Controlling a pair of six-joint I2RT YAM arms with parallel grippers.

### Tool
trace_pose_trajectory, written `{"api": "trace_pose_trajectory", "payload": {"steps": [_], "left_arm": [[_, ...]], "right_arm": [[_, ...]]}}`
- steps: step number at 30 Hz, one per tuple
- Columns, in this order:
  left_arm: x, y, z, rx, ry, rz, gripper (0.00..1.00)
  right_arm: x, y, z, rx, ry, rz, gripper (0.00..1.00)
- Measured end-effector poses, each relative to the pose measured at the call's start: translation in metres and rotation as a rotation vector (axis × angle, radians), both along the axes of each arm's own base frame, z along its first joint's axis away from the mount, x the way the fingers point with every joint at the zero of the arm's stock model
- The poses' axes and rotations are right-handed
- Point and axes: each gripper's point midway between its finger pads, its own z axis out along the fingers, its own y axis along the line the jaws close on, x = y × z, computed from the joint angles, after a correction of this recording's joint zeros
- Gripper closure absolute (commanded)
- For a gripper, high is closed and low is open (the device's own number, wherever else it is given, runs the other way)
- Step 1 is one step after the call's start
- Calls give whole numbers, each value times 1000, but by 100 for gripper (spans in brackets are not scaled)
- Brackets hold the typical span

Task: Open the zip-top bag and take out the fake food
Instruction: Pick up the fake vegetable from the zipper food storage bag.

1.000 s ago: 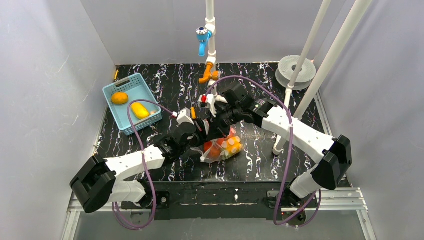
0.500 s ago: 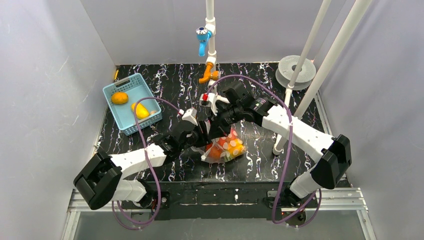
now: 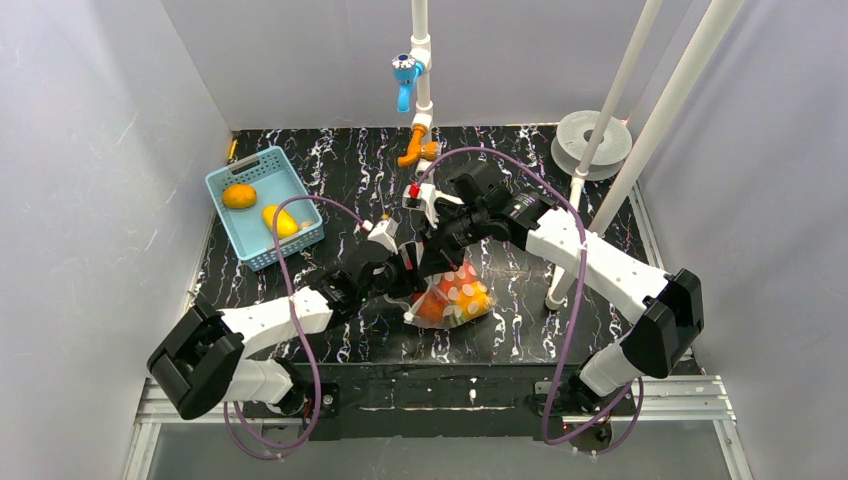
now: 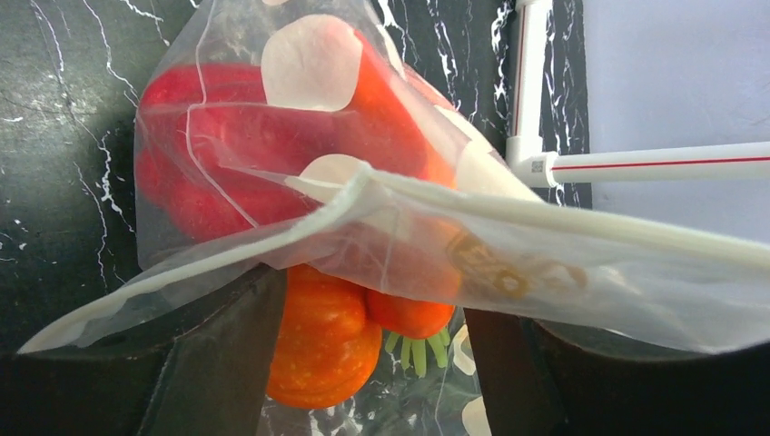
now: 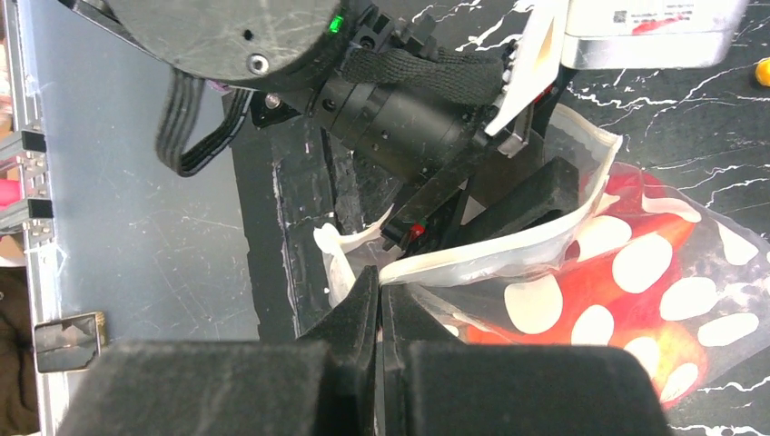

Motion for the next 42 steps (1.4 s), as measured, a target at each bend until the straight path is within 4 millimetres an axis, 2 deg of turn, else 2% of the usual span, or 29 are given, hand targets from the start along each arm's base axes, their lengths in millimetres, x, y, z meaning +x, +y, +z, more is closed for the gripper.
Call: {"api": "trace_pose_trajectory", "payload": {"steps": [3,4,6,11,17,29,30,32,42], "left_arm": [[-1,-3,-9,15,26,-18,43],[-2,-6,-11,15,37,-29,49],[-1,-13,-10,0,42,-52,57],[0,-22,-5,-29,36,-82,68],[-1,-21,-1,-27,25,-86,99],[-10,-3,22,-18,2,-86,100],[-12,-3,24,-22,4,-91,100],[-15,-1,27,-27,10,-100,100],[-27,7,46,-69,2,-117,100]], "right_arm": [[-1,-1,0,-1,7,4,99],[-1,-1,-1,-3,7,4,99],[0,-3,-2,-10,9,-2,99],[2,-4,-2,-12,10,-8,99],[1,-4,-2,-7,16,-5,99],[9,-22,-3,8,38,-47,99],[8,-23,-4,7,40,-47,93],[9,-24,-6,1,35,-54,99],[51,-31,-21,-78,-109,-223,99]]}}
